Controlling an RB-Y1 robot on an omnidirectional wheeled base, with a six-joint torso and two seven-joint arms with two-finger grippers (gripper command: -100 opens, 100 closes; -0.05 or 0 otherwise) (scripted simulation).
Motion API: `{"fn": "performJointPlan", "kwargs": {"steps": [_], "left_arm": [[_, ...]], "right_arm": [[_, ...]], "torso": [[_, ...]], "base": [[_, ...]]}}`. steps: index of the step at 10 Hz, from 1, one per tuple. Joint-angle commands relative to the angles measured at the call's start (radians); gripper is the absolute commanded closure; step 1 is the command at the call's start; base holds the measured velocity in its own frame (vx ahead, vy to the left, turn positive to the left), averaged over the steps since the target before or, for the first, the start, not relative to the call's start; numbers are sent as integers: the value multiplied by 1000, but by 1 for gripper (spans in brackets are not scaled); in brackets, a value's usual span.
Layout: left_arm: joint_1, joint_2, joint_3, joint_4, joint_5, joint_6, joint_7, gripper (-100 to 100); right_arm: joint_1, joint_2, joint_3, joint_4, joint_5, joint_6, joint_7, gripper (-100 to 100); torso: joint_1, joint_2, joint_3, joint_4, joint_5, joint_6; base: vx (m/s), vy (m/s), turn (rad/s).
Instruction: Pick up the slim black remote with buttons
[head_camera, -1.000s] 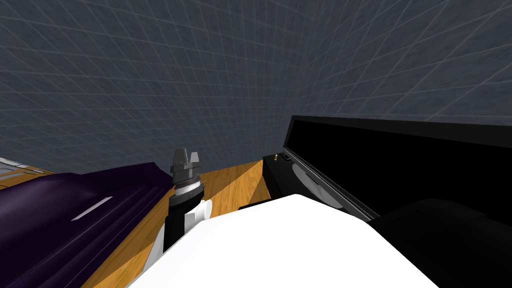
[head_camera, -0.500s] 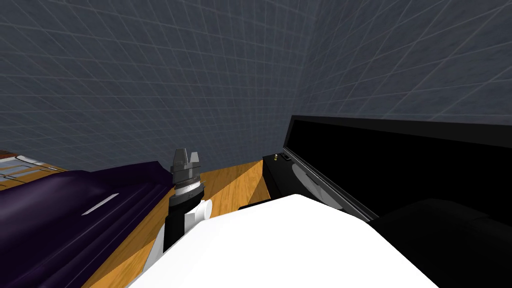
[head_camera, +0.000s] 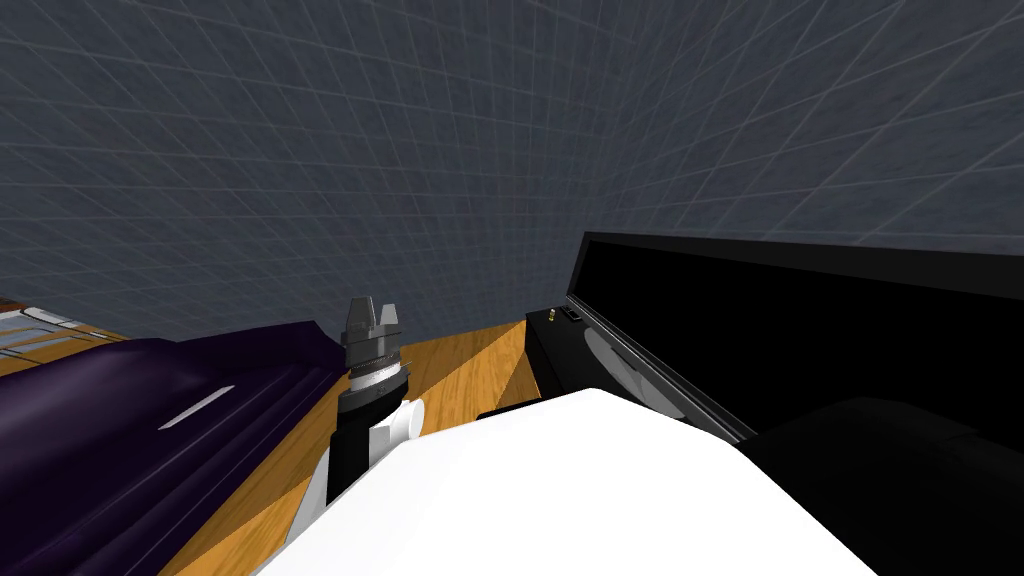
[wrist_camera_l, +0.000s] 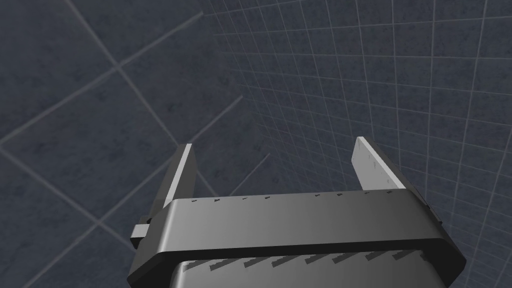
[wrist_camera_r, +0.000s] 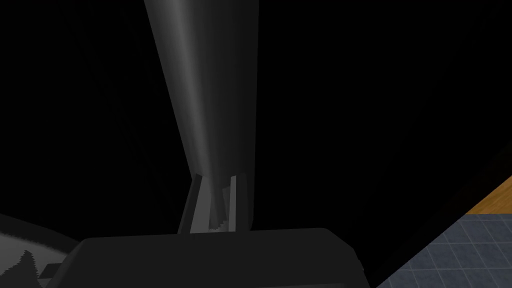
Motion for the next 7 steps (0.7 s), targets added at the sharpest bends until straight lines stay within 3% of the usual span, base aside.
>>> {"fn": "performJointPlan", "kwargs": {"steps": [1, 3, 7], "left_arm": [[0, 0, 0, 0, 0, 0, 0, 0], [0, 0, 0, 0, 0, 0, 0, 0], [0, 0, 0, 0, 0, 0, 0, 0]], "right_arm": [[-16, 12, -3, 32, 0, -4, 3, 100], [-3, -34, 10, 22, -7, -41, -4, 100], [6, -64, 18, 15, -12, -66, -10, 100]], "torso": [[0, 0, 0, 0, 0, 0], [1, -1, -1, 0, 1, 1], [3, -1, -1, 0, 1, 0]], "base": [[-1, -12, -43], [25, 35, -71], [17, 33, -23]]}}
